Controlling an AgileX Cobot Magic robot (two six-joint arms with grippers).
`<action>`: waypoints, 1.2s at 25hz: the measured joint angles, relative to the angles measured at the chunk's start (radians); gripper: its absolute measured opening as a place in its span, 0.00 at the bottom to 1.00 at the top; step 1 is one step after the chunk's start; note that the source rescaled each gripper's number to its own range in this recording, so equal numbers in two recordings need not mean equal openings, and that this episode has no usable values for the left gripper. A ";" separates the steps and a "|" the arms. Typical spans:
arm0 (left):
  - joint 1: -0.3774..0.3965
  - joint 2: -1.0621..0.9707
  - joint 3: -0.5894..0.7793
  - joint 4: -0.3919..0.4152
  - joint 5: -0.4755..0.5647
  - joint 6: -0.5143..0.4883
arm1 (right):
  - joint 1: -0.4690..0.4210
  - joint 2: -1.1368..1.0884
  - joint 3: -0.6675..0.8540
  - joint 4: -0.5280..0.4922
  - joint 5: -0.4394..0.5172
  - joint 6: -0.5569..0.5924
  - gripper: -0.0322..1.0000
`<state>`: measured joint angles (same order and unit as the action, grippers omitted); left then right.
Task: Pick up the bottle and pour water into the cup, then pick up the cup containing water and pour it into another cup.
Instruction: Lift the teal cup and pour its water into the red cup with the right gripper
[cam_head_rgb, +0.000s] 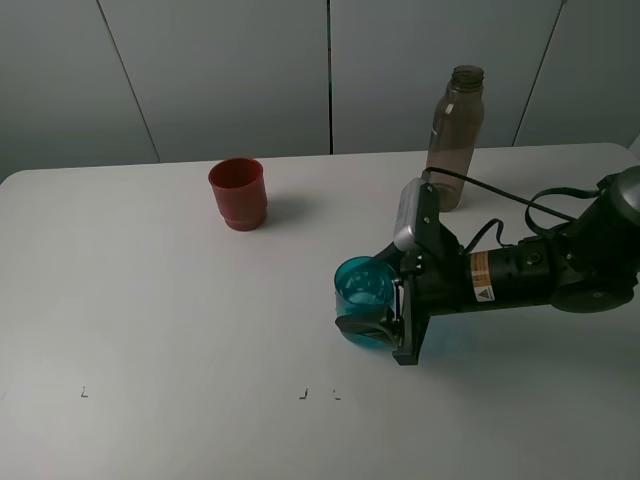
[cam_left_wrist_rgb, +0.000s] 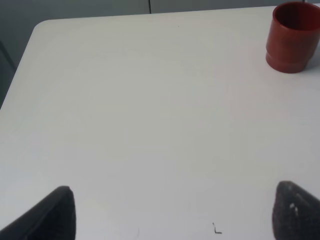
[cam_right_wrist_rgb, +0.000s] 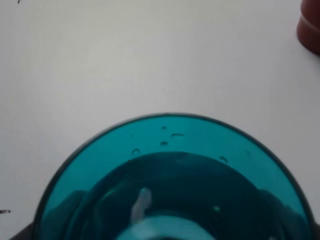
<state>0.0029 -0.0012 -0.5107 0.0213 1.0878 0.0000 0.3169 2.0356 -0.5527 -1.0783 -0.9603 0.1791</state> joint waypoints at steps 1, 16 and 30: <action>0.000 0.000 0.000 0.000 0.000 0.000 | 0.000 0.000 0.000 0.002 0.000 0.000 0.10; 0.000 0.000 0.000 0.000 0.000 0.000 | 0.000 -0.114 -0.001 0.050 0.033 0.097 0.10; 0.000 0.000 0.000 0.000 0.000 0.000 | 0.110 -0.366 -0.015 0.282 0.320 0.298 0.10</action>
<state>0.0029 -0.0012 -0.5107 0.0213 1.0878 0.0000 0.4271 1.6699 -0.5672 -0.7959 -0.6407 0.4768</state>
